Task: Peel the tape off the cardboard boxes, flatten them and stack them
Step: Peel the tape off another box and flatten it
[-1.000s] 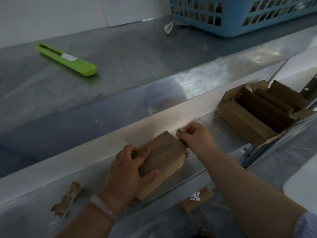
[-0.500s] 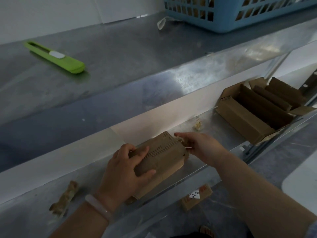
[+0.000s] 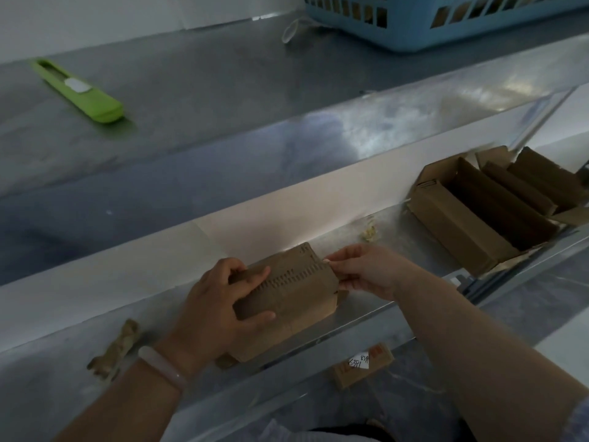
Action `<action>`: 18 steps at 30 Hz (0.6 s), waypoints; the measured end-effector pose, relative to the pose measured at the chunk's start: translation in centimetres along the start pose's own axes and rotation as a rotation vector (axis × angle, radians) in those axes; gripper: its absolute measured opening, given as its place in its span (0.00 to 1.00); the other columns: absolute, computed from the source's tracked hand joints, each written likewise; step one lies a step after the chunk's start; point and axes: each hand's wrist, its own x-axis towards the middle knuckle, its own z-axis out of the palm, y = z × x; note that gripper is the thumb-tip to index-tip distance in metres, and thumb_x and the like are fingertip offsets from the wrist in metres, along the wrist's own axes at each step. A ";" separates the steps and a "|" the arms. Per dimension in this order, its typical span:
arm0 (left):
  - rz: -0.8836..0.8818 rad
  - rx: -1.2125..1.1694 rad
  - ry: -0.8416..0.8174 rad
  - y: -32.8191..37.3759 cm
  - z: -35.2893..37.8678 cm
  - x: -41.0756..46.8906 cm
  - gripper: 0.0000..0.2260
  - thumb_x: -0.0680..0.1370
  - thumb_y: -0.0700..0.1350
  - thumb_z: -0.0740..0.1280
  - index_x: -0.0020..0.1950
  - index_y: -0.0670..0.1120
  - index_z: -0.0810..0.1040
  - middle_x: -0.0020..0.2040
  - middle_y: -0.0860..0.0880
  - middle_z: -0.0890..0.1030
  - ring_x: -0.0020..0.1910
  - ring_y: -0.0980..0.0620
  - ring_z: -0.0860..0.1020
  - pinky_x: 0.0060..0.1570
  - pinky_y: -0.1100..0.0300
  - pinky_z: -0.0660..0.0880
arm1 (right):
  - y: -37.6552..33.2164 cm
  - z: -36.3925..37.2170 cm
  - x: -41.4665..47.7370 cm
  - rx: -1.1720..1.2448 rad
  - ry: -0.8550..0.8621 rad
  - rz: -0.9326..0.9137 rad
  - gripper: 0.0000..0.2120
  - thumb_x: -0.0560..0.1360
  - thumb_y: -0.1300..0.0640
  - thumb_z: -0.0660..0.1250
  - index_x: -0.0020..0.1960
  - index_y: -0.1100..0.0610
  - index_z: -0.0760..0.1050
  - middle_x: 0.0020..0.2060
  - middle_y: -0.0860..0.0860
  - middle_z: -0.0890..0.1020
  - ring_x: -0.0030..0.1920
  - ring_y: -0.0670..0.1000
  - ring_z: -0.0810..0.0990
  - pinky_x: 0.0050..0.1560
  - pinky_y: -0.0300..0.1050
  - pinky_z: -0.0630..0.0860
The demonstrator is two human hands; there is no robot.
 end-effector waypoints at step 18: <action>-0.060 -0.013 -0.009 0.4 -0.3 -0.2 0.35 0.68 0.74 0.59 0.70 0.58 0.70 0.61 0.56 0.69 0.58 0.57 0.70 0.59 0.55 0.71 | 1.8 -4.4 1.1 -0.771 0.492 -0.288 0.12 0.78 0.51 0.67 0.59 0.52 0.81 0.43 0.44 0.82 0.43 0.44 0.79 0.47 0.38 0.71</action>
